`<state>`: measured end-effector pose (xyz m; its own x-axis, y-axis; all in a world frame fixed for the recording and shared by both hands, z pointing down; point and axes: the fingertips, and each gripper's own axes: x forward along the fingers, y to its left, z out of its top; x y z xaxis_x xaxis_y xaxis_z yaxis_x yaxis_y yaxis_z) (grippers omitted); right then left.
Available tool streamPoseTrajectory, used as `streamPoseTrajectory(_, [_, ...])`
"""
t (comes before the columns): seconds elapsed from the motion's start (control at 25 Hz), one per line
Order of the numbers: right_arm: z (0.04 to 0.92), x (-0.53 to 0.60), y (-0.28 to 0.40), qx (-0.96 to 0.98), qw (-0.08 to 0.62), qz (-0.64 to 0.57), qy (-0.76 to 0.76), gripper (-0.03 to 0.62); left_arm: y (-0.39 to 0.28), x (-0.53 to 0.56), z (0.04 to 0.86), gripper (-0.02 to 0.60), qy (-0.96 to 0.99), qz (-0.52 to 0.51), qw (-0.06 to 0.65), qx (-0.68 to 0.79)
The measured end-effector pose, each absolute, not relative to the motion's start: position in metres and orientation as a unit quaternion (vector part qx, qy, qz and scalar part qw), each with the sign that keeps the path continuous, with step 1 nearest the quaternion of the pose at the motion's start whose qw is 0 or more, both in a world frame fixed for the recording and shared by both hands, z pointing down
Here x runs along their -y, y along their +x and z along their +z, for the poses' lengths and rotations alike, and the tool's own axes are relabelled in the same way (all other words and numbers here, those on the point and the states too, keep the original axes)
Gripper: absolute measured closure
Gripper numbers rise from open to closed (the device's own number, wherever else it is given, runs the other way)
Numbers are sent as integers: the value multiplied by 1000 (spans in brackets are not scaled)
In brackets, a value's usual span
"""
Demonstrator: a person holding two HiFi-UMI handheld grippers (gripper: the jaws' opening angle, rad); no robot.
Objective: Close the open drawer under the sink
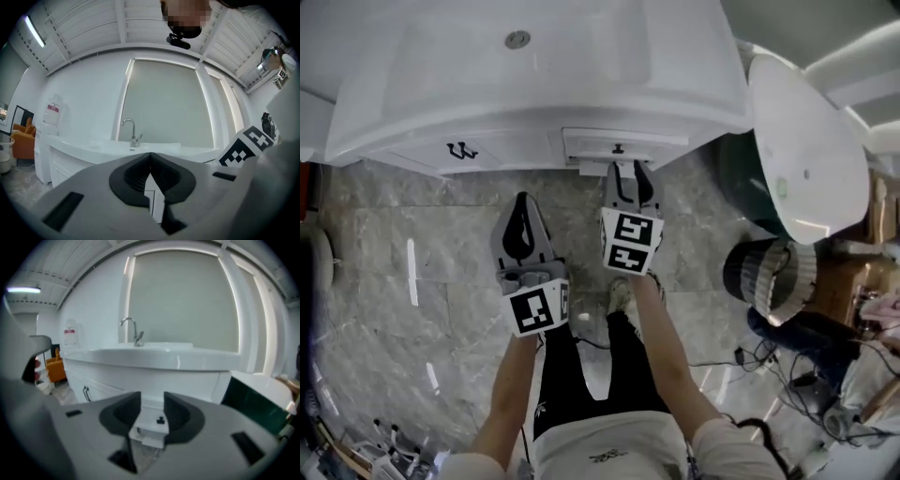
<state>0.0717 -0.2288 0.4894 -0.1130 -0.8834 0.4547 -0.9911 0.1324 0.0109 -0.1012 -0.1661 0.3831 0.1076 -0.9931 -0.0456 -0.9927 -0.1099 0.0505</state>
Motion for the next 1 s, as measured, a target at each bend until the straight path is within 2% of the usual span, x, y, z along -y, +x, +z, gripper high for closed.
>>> streamPoseTrajectory(0.2, [396,209,74,736,148,117,650,471,-85,149,314,560,751,-60,-1,658])
streamPoseTrajectory(0.52, [234,159,90,753,111,6,649,514,-67,123,205,560,749,-77,25,658])
streamPoseTrajectory(0.64, [202,145,102,750,96,-1,655,553,-62,121,172,560,742,-63,-1,668])
streamPoseTrajectory(1.0, [160,57,143,756,38,-31,653,565,-38,57,154,560,728,-62,-14,682])
